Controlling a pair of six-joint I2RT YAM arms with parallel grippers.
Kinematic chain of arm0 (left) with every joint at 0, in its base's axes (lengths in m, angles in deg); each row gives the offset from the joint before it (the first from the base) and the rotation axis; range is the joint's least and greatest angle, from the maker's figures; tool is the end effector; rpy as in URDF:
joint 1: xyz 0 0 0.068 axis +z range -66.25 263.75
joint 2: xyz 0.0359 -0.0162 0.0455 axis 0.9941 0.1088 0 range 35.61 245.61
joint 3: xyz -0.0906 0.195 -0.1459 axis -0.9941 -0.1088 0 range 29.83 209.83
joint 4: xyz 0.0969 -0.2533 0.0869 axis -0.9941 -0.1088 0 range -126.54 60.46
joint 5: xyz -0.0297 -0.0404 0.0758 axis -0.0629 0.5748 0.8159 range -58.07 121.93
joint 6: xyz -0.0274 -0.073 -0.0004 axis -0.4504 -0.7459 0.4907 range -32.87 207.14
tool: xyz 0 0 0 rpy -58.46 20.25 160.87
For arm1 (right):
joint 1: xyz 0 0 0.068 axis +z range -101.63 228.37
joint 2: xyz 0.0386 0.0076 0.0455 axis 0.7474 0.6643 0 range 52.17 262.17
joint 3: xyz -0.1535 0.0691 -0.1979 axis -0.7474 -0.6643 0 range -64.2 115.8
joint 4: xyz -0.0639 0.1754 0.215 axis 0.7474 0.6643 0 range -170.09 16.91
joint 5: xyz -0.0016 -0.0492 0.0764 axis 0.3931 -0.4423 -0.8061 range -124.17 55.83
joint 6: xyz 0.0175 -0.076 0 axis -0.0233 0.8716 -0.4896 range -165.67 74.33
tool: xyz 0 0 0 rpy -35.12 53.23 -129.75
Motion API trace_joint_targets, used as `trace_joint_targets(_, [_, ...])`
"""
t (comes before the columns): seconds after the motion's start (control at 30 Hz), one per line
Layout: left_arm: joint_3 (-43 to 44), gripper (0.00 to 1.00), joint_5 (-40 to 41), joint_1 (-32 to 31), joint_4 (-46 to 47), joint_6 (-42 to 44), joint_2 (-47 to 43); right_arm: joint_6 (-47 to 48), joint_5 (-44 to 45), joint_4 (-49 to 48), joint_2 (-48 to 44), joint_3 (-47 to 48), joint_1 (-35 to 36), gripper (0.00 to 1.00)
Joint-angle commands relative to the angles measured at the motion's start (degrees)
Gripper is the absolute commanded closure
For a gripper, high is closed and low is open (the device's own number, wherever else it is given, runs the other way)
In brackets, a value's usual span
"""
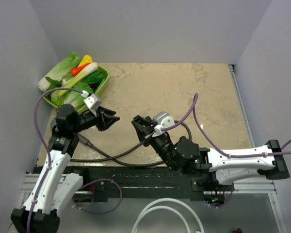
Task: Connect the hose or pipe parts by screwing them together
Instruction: Move the pipeline to the center of the board.
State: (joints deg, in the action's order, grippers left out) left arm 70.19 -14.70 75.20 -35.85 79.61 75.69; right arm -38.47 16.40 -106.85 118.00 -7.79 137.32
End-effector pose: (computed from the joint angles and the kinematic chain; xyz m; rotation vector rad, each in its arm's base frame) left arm 0.2072 -0.0802 0.3235 0.6366 1.5985 -0.8865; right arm 0.0571 0.3033 0.3917 -0.3733 1.3589 0.6318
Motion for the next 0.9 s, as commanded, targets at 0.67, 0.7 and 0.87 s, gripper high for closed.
trace_joint_targets(0.67, [9.57, 0.13, 26.14, -33.10, -29.04, 28.81, 40.00, -7.56, 7.44, 9.71, -20.21, -8.24, 0.44, 1.00])
trace_joint_targets(0.7, [9.22, 0.14, 27.72, -33.54, -28.50, 28.45, 39.73, -7.55, 7.09, 9.37, -20.47, -8.24, 0.44, 1.00])
trace_joint_targets(0.87, [9.56, 0.17, 35.55, -35.82, -29.29, 29.24, 43.59, -3.34, 6.39, 7.34, -20.73, -7.62, 0.53, 1.00])
